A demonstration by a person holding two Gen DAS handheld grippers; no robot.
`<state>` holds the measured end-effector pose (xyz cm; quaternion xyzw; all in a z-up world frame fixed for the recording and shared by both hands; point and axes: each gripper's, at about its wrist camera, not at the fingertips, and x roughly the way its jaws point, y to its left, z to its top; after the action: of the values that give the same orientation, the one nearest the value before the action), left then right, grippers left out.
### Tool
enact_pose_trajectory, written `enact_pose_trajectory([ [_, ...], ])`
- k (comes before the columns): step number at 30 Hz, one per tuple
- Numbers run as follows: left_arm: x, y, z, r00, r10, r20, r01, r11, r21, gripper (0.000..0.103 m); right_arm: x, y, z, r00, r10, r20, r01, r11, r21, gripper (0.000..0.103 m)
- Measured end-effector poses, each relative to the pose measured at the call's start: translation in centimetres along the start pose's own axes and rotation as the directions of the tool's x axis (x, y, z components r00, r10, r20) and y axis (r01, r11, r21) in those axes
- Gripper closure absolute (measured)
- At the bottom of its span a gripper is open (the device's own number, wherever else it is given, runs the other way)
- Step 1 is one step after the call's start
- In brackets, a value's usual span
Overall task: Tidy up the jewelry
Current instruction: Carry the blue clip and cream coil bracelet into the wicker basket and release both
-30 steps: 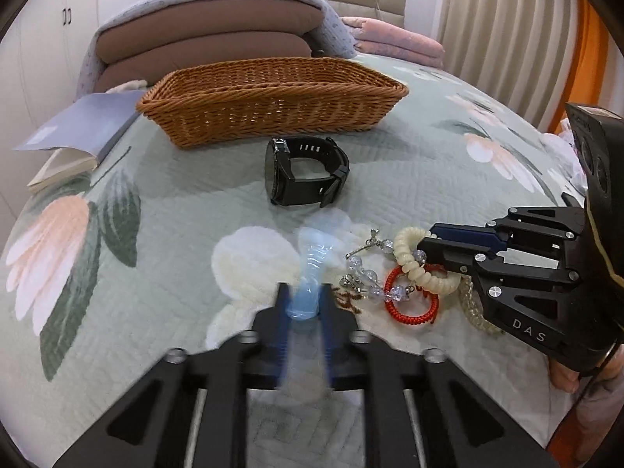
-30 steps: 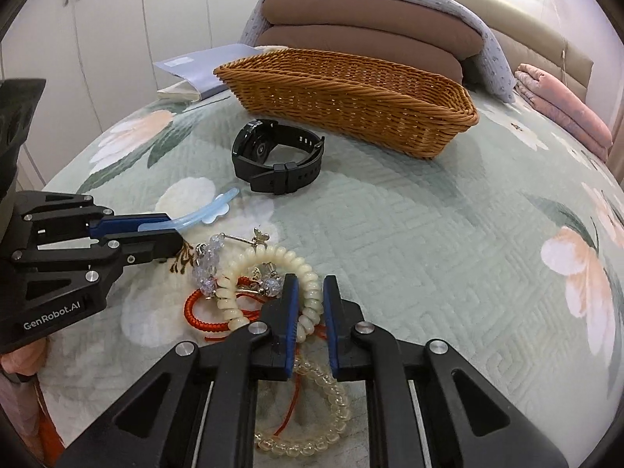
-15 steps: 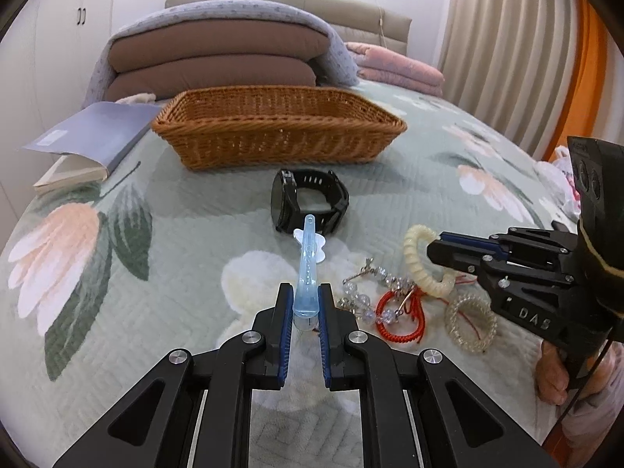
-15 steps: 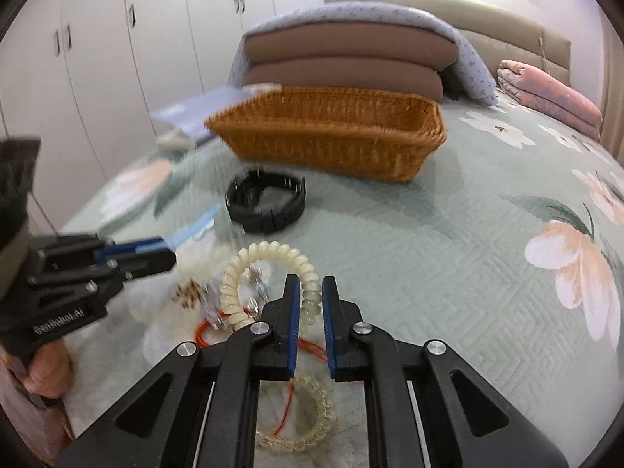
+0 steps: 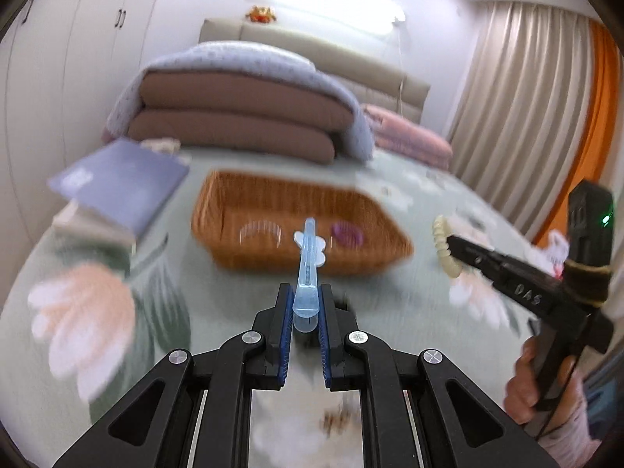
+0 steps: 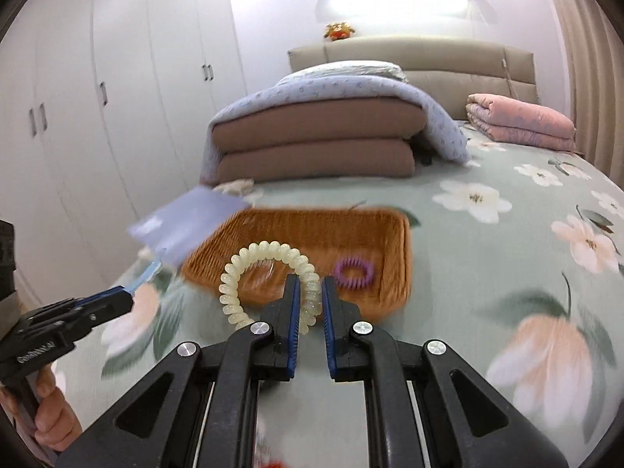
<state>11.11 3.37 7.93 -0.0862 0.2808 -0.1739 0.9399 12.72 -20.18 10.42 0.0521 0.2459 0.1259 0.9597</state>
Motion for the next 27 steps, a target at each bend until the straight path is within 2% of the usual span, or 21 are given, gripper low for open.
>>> enact_pose_trajectory([
  [4,2.2,-0.1,3.7,1.0,-0.013,0.023,0.013,1.0,-0.015,0.091,2.9,-0.9,1.7,1.0,-0.006,-0.01,0.007,0.999,0.048,0.09],
  [8,6.4,-0.7,6.0,0.999,0.043,0.027,-0.043,0.999,0.003,0.09,6.5,-1.8,2.7,0.999,-0.027,-0.029,0.029,0.996,0.081,0.09],
  [11,9.6,-0.7,6.2,0.995,0.092,0.035,-0.093,0.995,0.028,0.09,9.1,-2.5,2.3,0.997,-0.063,-0.046,0.066,0.995,0.075,0.09],
  [14,12.3,0.2,5.4,0.996,0.093,-0.003,-0.093,0.995,0.024,0.09,11.1,-3.1,1.1,0.996,-0.069,-0.065,0.074,0.994,0.081,0.09],
  [20,14.4,1.9,4.0,0.989,0.15,-0.008,-0.15,0.989,0.019,0.09,12.4,-3.7,0.2,0.991,-0.076,-0.109,0.085,0.993,0.084,0.09],
  [25,14.5,2.0,4.0,0.992,0.127,-0.005,-0.127,0.992,0.015,0.09,13.1,-3.8,-0.2,0.989,-0.07,-0.13,0.082,0.993,0.084,0.09],
  [27,14.6,2.2,3.9,0.996,0.09,-0.014,-0.09,0.996,-0.001,0.09,13.4,-3.9,-0.4,0.988,-0.071,-0.139,0.083,0.993,0.083,0.09],
])
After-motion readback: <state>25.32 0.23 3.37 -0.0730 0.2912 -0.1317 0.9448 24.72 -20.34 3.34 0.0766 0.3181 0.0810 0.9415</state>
